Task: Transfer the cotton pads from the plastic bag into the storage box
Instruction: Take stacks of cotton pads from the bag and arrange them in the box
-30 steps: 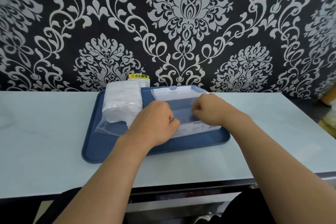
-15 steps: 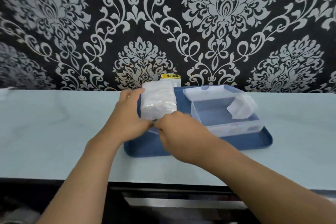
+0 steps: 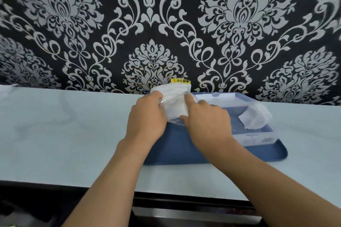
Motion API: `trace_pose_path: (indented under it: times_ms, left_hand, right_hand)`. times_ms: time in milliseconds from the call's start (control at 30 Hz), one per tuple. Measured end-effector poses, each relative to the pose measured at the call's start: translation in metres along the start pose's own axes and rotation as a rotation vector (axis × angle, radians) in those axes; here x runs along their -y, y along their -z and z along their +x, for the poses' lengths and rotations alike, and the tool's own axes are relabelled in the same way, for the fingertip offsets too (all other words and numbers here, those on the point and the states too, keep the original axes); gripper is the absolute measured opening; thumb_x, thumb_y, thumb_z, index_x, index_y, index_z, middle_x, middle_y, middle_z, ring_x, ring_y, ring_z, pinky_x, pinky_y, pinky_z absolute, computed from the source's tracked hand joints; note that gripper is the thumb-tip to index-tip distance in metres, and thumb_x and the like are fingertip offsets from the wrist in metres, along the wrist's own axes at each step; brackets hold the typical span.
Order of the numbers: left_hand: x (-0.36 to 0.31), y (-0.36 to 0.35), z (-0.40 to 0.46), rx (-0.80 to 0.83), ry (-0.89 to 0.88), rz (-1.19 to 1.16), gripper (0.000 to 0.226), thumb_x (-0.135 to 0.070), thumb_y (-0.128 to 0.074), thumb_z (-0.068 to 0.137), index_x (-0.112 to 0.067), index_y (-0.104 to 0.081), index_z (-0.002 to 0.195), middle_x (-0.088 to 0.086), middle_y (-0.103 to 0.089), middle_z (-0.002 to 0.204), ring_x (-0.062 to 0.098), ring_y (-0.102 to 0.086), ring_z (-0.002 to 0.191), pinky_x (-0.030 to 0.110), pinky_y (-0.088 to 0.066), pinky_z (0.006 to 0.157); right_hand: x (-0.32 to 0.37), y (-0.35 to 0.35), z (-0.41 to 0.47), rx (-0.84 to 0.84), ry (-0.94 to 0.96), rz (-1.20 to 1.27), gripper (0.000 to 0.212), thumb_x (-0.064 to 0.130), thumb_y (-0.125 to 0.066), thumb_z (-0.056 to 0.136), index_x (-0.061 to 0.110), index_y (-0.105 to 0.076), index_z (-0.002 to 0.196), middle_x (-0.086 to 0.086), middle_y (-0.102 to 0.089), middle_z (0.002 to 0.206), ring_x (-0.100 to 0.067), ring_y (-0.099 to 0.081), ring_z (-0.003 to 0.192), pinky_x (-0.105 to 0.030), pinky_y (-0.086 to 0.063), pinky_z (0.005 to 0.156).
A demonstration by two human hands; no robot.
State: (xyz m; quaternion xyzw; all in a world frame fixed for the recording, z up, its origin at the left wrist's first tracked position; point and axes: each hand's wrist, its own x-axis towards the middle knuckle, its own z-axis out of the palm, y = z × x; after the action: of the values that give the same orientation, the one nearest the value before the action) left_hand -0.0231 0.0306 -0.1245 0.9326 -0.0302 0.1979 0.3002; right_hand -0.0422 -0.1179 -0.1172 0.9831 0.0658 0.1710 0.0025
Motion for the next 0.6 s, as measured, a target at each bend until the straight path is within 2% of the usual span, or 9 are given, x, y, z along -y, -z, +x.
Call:
trace_pose_path:
  times_ms: [133,233,367,467,533,600]
  left_hand:
    - [-0.0060,0.0012,-0.0004,0.017,0.023,0.015,0.034,-0.009,-0.052,0.093,-0.019,-0.061,0.125,0.008,-0.067,0.112,0.033,-0.062,0.097,0.042,-0.052,0.082]
    - [-0.0066,0.0024,-0.0015,0.036,0.031,0.038,0.043,-0.009,-0.050,0.092,-0.026,-0.057,0.131,0.007,-0.066,0.115,0.033,-0.061,0.099,0.039,-0.049,0.079]
    - [-0.0075,0.0054,-0.0032,0.109,0.040,0.047,0.050,-0.018,-0.055,0.087,-0.036,-0.058,0.133,0.003,-0.068,0.110,0.030,-0.061,0.098,0.039,-0.052,0.083]
    - [-0.0092,0.0049,-0.0041,0.117,0.038,0.071,0.046,-0.024,-0.063,0.083,-0.035,-0.062,0.128,0.001,-0.069,0.103,0.028,-0.063,0.094,0.034,-0.052,0.078]
    - [-0.0097,0.0023,-0.0041,0.126,0.025,0.099,0.047,-0.022,-0.065,0.081,-0.033,-0.064,0.126,0.001,-0.068,0.106,0.028,-0.062,0.094,0.031,-0.048,0.073]
    - [-0.0100,-0.0002,-0.0038,0.124,0.021,0.109,0.047,-0.024,-0.068,0.077,-0.031,-0.064,0.124,-0.001,-0.063,0.113,0.026,-0.060,0.096,0.030,-0.045,0.072]
  right_hand:
    - [0.0018,-0.0038,0.0073,0.053,-0.048,0.075,0.032,0.040,-0.058,0.098,0.019,-0.048,0.119,-0.005,-0.067,0.102,-0.031,-0.067,0.090,-0.033,-0.035,0.061]
    - [0.0004,-0.0055,0.0096,0.090,-0.066,0.189,0.029,0.031,-0.066,0.092,0.021,-0.052,0.115,-0.005,-0.066,0.099,-0.031,-0.065,0.088,-0.033,-0.041,0.064]
    - [-0.0039,-0.0068,0.0097,0.061,-0.079,0.235,0.031,0.023,-0.068,0.088,0.023,-0.054,0.115,-0.004,-0.068,0.098,-0.031,-0.064,0.089,-0.035,-0.047,0.068]
    - [-0.0066,-0.0085,0.0105,0.068,-0.068,0.157,0.030,0.027,-0.068,0.089,0.022,-0.053,0.115,-0.004,-0.068,0.100,-0.030,-0.064,0.089,-0.034,-0.041,0.064]
    - [-0.0069,-0.0082,0.0107,0.093,-0.058,0.093,0.023,0.023,-0.068,0.088,0.021,-0.054,0.106,-0.004,-0.066,0.098,-0.029,-0.054,0.076,-0.031,-0.035,0.062]
    - [-0.0069,-0.0064,0.0112,0.120,-0.057,0.079,0.021,0.021,-0.068,0.086,0.020,-0.055,0.103,-0.004,-0.063,0.093,-0.028,-0.047,0.072,-0.031,-0.035,0.062]
